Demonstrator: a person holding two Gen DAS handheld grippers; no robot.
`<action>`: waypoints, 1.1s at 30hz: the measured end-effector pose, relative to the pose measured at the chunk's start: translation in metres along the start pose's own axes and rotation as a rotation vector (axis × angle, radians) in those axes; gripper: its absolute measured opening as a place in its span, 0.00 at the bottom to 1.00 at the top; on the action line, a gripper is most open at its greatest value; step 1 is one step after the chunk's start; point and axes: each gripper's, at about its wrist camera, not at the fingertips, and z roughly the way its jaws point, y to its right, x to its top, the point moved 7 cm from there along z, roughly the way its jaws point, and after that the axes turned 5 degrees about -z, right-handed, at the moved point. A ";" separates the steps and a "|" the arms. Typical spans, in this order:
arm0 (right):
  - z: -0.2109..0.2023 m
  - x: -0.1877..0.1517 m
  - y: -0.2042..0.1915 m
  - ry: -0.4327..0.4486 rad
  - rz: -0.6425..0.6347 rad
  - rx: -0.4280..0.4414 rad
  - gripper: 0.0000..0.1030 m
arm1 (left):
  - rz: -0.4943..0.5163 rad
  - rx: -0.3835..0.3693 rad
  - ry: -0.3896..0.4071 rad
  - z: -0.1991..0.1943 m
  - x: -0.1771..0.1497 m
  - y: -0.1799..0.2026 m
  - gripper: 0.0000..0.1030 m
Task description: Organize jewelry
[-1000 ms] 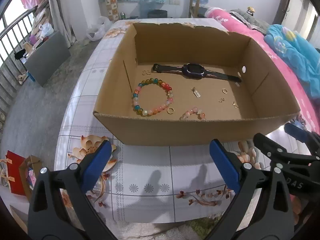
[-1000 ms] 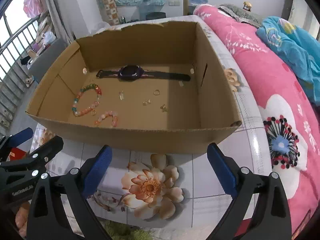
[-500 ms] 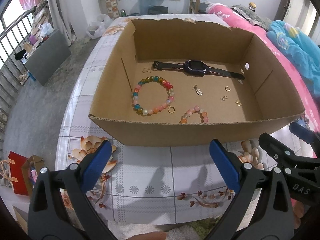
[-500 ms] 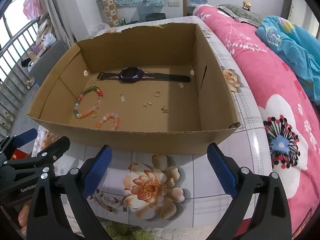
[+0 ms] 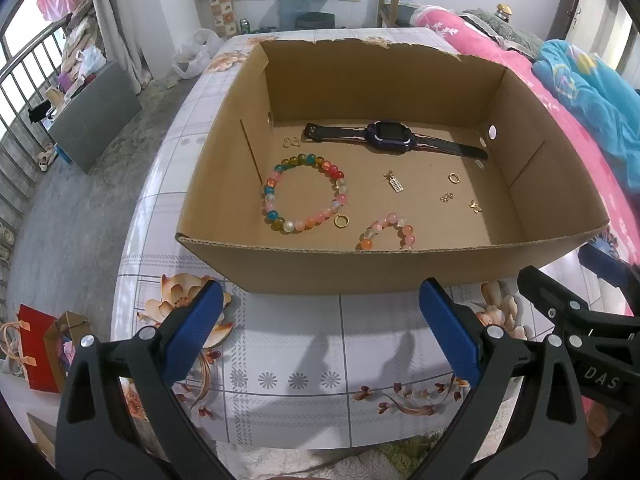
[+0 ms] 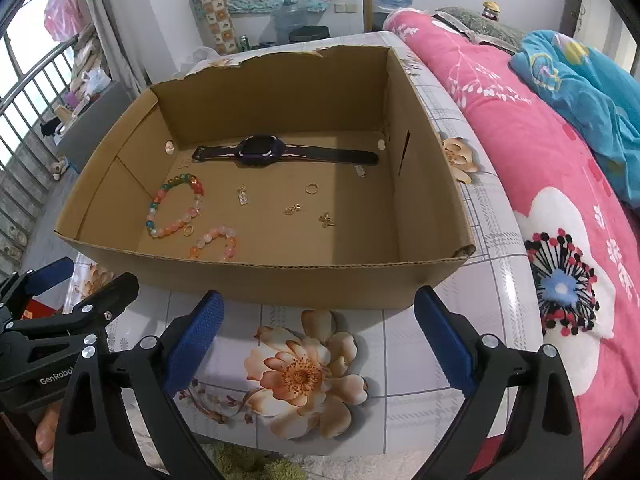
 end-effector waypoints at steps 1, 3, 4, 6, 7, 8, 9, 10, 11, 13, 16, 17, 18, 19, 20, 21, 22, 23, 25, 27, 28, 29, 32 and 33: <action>0.000 -0.001 0.000 0.000 0.001 0.000 0.91 | 0.000 0.001 0.000 0.000 0.000 0.000 0.92; 0.000 -0.001 0.000 -0.002 0.000 0.000 0.91 | 0.001 0.001 -0.001 0.000 0.000 0.000 0.92; 0.000 0.000 0.000 -0.001 0.000 0.000 0.91 | 0.000 0.001 -0.001 0.000 0.000 0.000 0.92; 0.000 -0.001 0.001 -0.003 0.000 0.000 0.91 | -0.001 -0.001 -0.003 0.000 0.000 0.000 0.92; 0.000 -0.001 0.001 -0.003 0.000 0.000 0.91 | -0.002 0.000 -0.003 0.000 0.000 0.000 0.92; 0.000 -0.001 0.001 -0.002 0.000 -0.001 0.91 | -0.002 0.000 -0.002 0.000 0.000 0.000 0.92; 0.000 -0.001 0.001 -0.002 0.001 0.000 0.91 | -0.002 0.000 -0.002 0.000 0.000 0.000 0.92; 0.000 -0.001 0.001 0.000 0.000 0.000 0.91 | -0.001 0.001 -0.001 0.000 0.000 0.000 0.92; 0.000 -0.001 0.001 0.000 0.000 0.000 0.91 | -0.001 0.002 0.001 0.000 0.000 0.000 0.92; 0.000 -0.001 0.002 0.000 0.001 -0.001 0.91 | 0.000 0.003 0.000 0.000 0.001 -0.001 0.92; 0.000 -0.001 0.002 -0.001 0.001 -0.001 0.91 | 0.000 0.003 0.000 0.000 0.001 -0.001 0.92; 0.000 -0.001 0.001 0.000 0.001 -0.001 0.91 | -0.001 0.003 0.000 -0.001 0.001 0.000 0.92; 0.000 -0.001 0.002 -0.001 0.001 -0.001 0.91 | 0.000 0.002 0.001 -0.001 0.001 -0.001 0.92; 0.000 -0.001 0.002 -0.001 0.001 -0.001 0.91 | 0.000 0.003 0.001 -0.001 0.001 -0.001 0.92; 0.000 -0.001 0.002 -0.001 0.001 -0.001 0.91 | -0.001 0.003 0.001 -0.001 0.001 0.000 0.92; 0.000 -0.001 0.002 -0.001 0.001 -0.001 0.91 | 0.000 0.003 0.000 -0.001 0.001 -0.001 0.92; 0.000 -0.001 0.002 -0.001 0.001 -0.001 0.91 | 0.000 0.003 0.000 -0.001 0.001 -0.001 0.92; 0.000 -0.001 0.002 -0.001 0.001 0.000 0.91 | 0.000 0.004 0.001 -0.001 0.001 0.000 0.92; 0.001 -0.001 0.002 -0.001 0.001 0.000 0.91 | -0.001 0.003 0.000 0.000 0.001 -0.001 0.92; 0.001 0.000 0.001 -0.001 0.000 0.000 0.91 | 0.000 0.004 0.001 -0.001 0.001 0.000 0.92; 0.001 -0.001 0.001 -0.002 0.001 0.000 0.91 | 0.000 0.005 0.000 0.000 0.001 0.000 0.92; 0.001 -0.001 0.001 -0.004 0.001 0.000 0.91 | 0.000 0.006 -0.001 0.000 0.001 0.000 0.92; 0.001 -0.001 0.003 -0.007 0.004 -0.001 0.91 | 0.001 0.006 -0.004 0.000 0.002 0.000 0.92; 0.001 -0.001 0.003 -0.007 0.004 -0.001 0.91 | 0.001 0.006 -0.005 0.000 0.002 -0.001 0.92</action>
